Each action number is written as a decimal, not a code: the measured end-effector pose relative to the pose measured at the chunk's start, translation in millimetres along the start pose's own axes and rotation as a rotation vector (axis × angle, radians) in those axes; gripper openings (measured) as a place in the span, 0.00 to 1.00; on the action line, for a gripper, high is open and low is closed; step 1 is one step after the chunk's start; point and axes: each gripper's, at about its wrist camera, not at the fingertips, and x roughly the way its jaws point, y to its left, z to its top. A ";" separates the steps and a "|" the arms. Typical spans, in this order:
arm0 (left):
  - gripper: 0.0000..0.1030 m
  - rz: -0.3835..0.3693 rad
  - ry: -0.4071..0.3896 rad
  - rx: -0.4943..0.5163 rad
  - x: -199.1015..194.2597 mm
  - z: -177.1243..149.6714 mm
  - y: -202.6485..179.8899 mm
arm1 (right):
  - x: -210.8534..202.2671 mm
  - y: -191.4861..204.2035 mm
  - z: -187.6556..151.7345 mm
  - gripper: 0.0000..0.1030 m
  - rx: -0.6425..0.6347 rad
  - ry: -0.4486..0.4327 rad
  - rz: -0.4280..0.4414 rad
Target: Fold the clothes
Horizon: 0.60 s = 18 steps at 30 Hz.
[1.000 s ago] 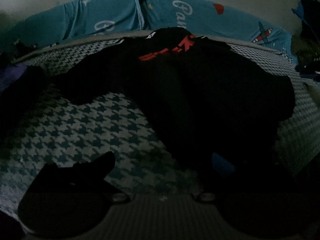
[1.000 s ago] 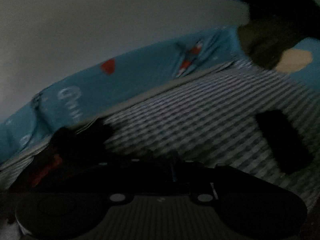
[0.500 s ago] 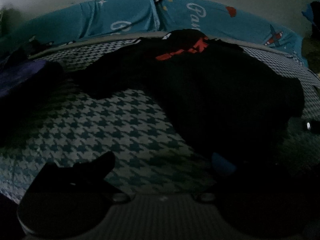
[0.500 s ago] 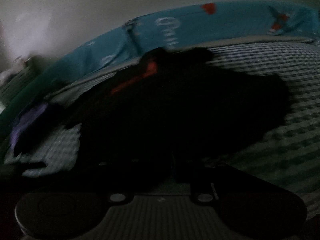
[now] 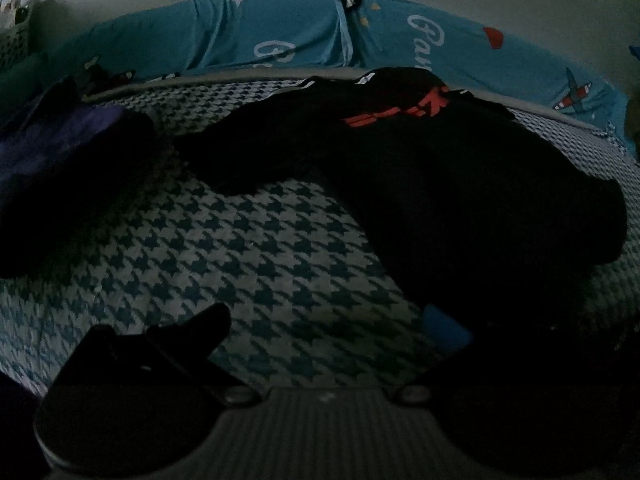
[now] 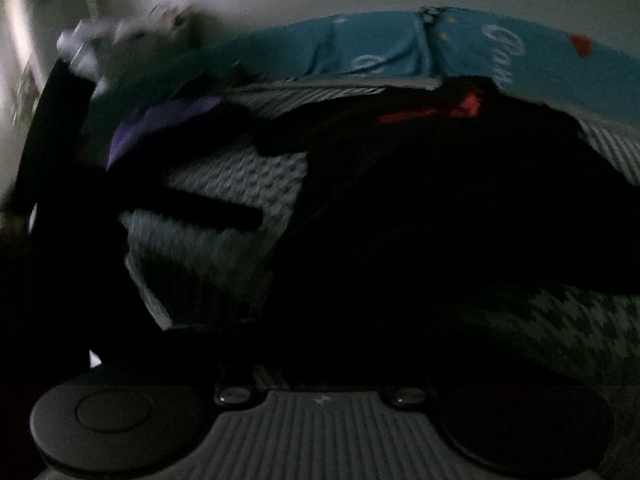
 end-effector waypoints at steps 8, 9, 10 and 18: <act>1.00 -0.004 -0.003 -0.001 -0.2 0.0 -0.1 | 27.9 43.0 -21.6 0.57 -0.305 0.029 -0.093; 1.00 -0.004 -0.004 -0.001 -0.3 0.0 0.0 | 29.8 47.1 -24.4 0.57 -0.344 0.024 -0.108; 1.00 -0.004 -0.005 -0.002 -0.3 0.0 0.1 | 31.4 50.7 -27.0 0.57 -0.381 0.021 -0.125; 1.00 -0.005 -0.021 -0.011 -3.6 1.8 2.8 | 34.4 42.6 -23.2 0.16 -0.391 -0.020 -0.195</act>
